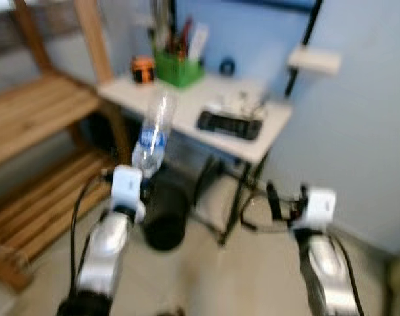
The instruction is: Clean up the room
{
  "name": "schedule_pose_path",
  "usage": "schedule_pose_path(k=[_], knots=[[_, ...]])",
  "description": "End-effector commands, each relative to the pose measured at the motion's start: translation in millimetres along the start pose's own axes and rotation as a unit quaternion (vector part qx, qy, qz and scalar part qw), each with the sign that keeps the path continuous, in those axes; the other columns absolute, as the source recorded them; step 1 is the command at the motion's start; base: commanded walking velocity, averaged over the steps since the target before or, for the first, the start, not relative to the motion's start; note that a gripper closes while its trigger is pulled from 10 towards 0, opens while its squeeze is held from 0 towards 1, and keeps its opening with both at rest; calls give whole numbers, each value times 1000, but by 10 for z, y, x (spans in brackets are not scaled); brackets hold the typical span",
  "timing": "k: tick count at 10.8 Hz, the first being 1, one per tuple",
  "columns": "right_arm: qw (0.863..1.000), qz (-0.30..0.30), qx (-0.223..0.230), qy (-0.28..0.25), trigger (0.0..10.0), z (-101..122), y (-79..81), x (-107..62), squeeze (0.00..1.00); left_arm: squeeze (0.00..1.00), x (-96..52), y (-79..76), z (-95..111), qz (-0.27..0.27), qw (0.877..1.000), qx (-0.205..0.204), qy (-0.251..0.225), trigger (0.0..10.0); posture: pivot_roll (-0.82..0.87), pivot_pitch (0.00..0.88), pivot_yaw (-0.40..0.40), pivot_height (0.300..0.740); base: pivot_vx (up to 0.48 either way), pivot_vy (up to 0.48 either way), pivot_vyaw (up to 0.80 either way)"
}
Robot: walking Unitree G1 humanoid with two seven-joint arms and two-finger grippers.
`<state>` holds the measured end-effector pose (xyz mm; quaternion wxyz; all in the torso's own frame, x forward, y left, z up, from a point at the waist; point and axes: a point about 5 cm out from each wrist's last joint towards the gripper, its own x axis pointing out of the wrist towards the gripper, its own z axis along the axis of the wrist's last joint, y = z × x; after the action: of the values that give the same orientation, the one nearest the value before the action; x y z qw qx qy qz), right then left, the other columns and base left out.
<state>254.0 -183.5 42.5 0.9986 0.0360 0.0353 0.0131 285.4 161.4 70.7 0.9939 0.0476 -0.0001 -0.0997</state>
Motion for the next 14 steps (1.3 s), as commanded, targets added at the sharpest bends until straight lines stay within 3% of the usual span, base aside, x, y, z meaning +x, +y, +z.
schedule_pose_path(k=[1,3,4,5,6,8,11,14], knots=[[1000,1,-7,0,10000,-4,-22,-11,0,0,20,-20,65,-6,1000,9,-14,10000,16,0,-10,740,0,0,538],[1000,-1,-12,0,10000,-13,-46,-33,0,0,2,23,-40,12,999,-28,17,10000,5,0,-1,740,0,0,531],[1000,-9,-20,-2,10000,-34,-78,-124,0,0,-149,74,-204,10,997,-53,57,10000,-12,0,8,740,0,0,531],[1000,-10,-25,-1,10000,-53,-94,-211,0,0,-293,16,-230,-45,997,-11,55,10000,-21,0,14,740,0,0,531],[1000,-10,-23,12,10000,-120,-117,-359,0,0,-392,-107,-265,-101,993,3,57,10000,-23,0,16,740,0,0,531],[1000,-5,-21,16,10000,-128,-73,-381,0,0,-230,-242,-211,-87,994,-46,42,10000,-44,0,8,740,167,172,0],[1000,-11,-19,6,10000,-36,-128,-322,0,0,-166,-165,-250,-75,995,-42,56,10000,-44,0,-7,740,390,279,0],[1000,-10,-18,3,10000,-19,-114,-302,0,0,-188,-200,-278,-72,995,-49,58,10000,-38,0,-7,740,424,0,0]])
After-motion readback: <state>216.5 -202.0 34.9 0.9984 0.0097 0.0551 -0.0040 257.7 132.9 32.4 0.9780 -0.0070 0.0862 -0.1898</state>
